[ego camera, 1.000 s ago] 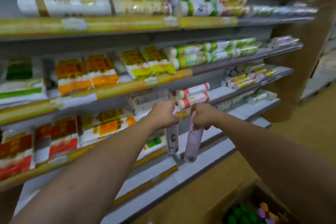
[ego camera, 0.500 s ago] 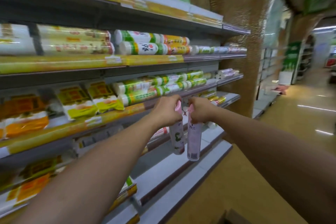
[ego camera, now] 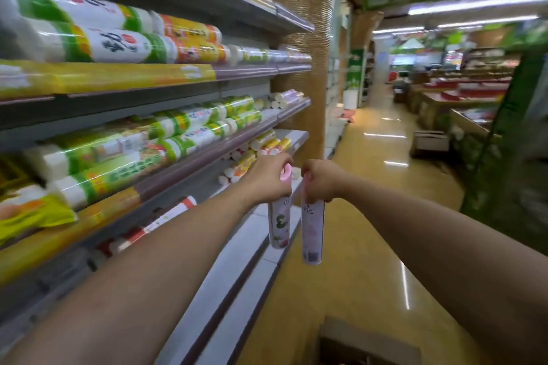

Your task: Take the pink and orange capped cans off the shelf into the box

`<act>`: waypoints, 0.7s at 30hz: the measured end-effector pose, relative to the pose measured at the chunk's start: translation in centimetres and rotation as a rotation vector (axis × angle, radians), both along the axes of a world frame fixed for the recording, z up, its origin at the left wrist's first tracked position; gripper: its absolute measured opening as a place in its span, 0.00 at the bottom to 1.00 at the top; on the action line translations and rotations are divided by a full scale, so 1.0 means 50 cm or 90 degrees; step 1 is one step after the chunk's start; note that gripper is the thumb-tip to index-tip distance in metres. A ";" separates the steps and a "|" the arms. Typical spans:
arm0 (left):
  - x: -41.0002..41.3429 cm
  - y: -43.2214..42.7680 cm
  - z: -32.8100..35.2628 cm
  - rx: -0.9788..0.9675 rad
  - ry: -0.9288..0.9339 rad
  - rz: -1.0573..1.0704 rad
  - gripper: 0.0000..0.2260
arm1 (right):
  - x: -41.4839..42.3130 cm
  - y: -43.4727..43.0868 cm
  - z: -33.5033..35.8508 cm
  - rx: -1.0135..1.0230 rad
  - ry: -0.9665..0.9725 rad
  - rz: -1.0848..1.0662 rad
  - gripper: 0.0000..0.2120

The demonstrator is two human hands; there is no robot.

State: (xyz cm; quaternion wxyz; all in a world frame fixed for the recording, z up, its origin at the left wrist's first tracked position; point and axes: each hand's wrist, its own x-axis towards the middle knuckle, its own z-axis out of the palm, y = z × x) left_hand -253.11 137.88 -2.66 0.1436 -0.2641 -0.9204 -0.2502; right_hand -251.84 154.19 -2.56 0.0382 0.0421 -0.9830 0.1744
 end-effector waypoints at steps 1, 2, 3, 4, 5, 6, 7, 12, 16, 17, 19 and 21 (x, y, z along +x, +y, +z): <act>-0.021 0.004 -0.010 -0.010 -0.009 -0.017 0.12 | -0.008 0.005 -0.006 0.000 -0.009 -0.016 0.15; -0.042 0.009 -0.021 -0.018 -0.018 -0.031 0.12 | -0.015 0.010 -0.014 -0.003 -0.017 -0.030 0.16; -0.060 0.015 -0.031 -0.013 -0.028 -0.043 0.12 | -0.023 0.017 -0.023 -0.010 -0.022 -0.043 0.16; -0.078 0.024 -0.041 -0.005 -0.039 -0.055 0.13 | -0.031 0.024 -0.034 -0.016 -0.021 -0.057 0.16; -0.095 0.035 -0.052 0.003 -0.050 -0.065 0.15 | -0.039 0.033 -0.044 -0.018 -0.020 -0.072 0.16; -0.107 0.047 -0.064 0.006 -0.065 -0.075 0.16 | -0.046 0.042 -0.056 -0.022 -0.026 -0.089 0.17; -0.120 0.059 -0.079 0.003 -0.086 -0.084 0.16 | -0.055 0.052 -0.069 -0.030 -0.036 -0.108 0.18; -0.193 0.128 -0.164 -0.032 -0.149 -0.126 0.18 | -0.099 0.113 -0.139 -0.030 -0.110 -0.156 0.21; -0.242 0.193 -0.234 -0.062 -0.197 -0.134 0.20 | -0.140 0.176 -0.217 -0.034 -0.164 -0.176 0.26; -0.255 0.212 -0.255 -0.073 -0.204 -0.134 0.19 | -0.153 0.195 -0.242 -0.039 -0.176 -0.178 0.27; -0.281 0.248 -0.307 -0.094 -0.222 -0.136 0.18 | -0.179 0.232 -0.296 -0.046 -0.202 -0.177 0.27; -0.307 0.282 -0.373 -0.110 -0.250 -0.139 0.18 | -0.205 0.267 -0.360 -0.056 -0.230 -0.176 0.27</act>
